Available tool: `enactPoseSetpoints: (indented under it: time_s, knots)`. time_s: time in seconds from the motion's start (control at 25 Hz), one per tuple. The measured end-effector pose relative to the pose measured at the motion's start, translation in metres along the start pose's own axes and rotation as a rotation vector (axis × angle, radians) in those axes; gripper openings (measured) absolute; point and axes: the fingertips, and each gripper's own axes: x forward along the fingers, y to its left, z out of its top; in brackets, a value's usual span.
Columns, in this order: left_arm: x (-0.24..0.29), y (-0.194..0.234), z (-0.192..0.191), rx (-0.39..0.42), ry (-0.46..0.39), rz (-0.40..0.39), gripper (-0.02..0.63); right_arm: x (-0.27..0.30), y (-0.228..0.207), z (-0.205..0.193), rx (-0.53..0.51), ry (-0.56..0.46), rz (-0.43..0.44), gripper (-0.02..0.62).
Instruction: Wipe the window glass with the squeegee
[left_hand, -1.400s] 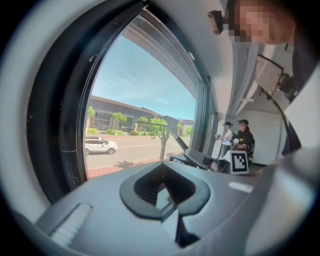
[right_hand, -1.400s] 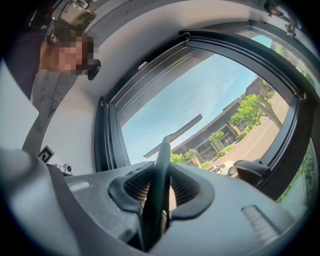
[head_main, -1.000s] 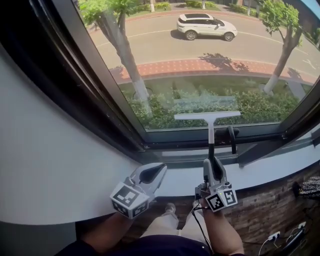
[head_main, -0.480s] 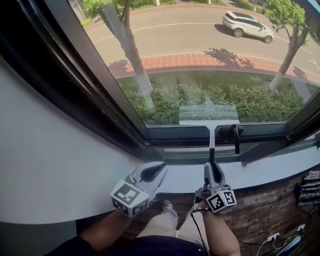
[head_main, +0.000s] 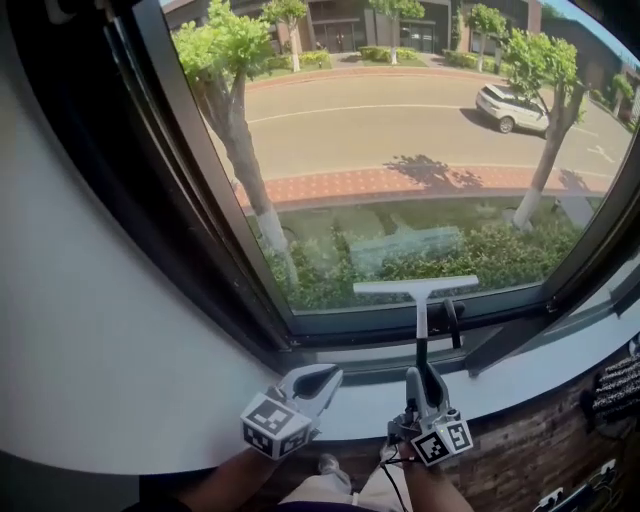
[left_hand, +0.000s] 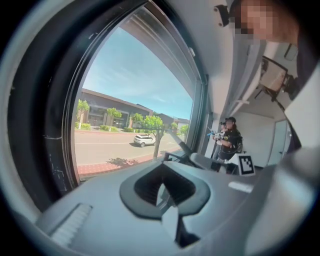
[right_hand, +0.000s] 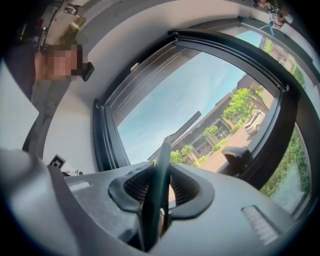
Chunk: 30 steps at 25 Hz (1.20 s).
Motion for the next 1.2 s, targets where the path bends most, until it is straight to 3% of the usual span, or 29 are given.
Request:
enactPoseSetpoints:
  time_s: [0.2, 0.32, 0.4, 0.64, 0.88, 1.2]
  knots:
    - [0.024, -0.003, 0.038, 0.037, -0.106, -0.024, 0.005, 0.050, 0.043, 0.090, -0.078, -0.181, 0.127, 0.104]
    - [0.018, -0.004, 0.054, 0.058, -0.143, -0.020, 0.005, 0.075, 0.095, 0.144, -0.059, -0.277, 0.216, 0.104]
    - [0.010, -0.011, 0.064, 0.087, -0.142, -0.012, 0.005, 0.085, 0.132, 0.173, -0.045, -0.320, 0.276, 0.104]
    - [-0.005, -0.016, 0.115, 0.162, -0.195, 0.042, 0.005, 0.139, 0.202, 0.233, -0.131, -0.394, 0.471, 0.104]
    - [-0.010, -0.009, 0.145, 0.162, -0.289, 0.076, 0.005, 0.186, 0.270, 0.270, -0.180, -0.447, 0.612, 0.104]
    - [-0.017, -0.004, 0.164, 0.169, -0.315, 0.099, 0.005, 0.218, 0.307, 0.274, -0.236, -0.442, 0.643, 0.104]
